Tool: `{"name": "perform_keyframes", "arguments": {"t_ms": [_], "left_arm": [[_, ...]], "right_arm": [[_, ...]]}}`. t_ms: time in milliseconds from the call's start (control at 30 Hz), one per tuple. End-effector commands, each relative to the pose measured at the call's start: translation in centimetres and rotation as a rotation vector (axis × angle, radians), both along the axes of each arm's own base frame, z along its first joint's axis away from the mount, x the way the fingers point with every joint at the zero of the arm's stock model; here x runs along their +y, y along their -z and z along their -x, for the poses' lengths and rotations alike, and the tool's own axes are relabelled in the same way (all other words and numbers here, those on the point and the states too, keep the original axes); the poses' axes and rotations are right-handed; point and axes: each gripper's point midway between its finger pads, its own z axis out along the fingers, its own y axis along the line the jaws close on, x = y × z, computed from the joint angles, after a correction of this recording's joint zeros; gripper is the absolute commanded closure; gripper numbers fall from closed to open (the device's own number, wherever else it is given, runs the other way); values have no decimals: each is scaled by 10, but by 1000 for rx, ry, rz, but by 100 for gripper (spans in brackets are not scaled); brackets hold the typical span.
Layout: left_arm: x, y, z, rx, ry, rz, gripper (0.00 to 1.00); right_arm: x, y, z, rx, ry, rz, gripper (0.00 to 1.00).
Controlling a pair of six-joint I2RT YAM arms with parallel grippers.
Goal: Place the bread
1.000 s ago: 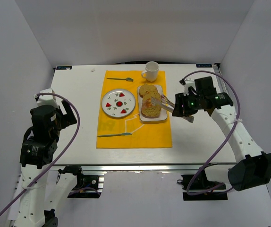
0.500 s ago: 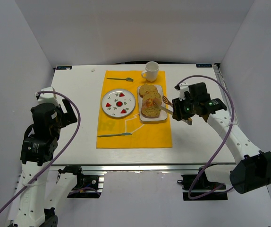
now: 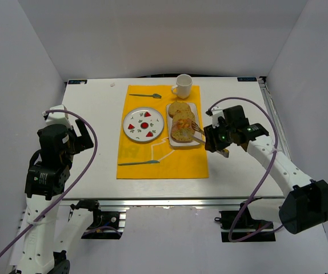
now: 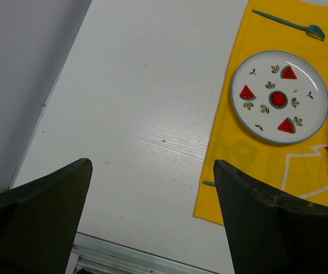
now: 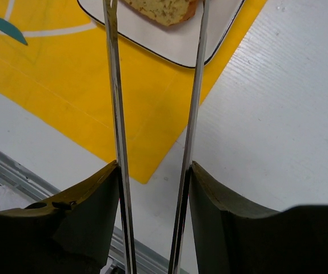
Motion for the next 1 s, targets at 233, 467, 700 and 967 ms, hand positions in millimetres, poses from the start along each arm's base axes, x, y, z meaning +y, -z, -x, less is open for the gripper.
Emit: {"name": "perform_keyframes", "arguments": {"t_ms": [233,467,700,967], "left_arm": [[1,0,3,4,-3,-1,2],[1,1,3,6,-5,-4,2],[1,3,3,7,-5,-4,2],[2,4,6,8,-6,-6,2]], "right_arm": [[1,14,-5,-46,-10,45,45],[-1,21,3,-35,-14,84,47],[6,25,13,7,-54,74,58],[9,5,17,-3,-42,56,88]]}}
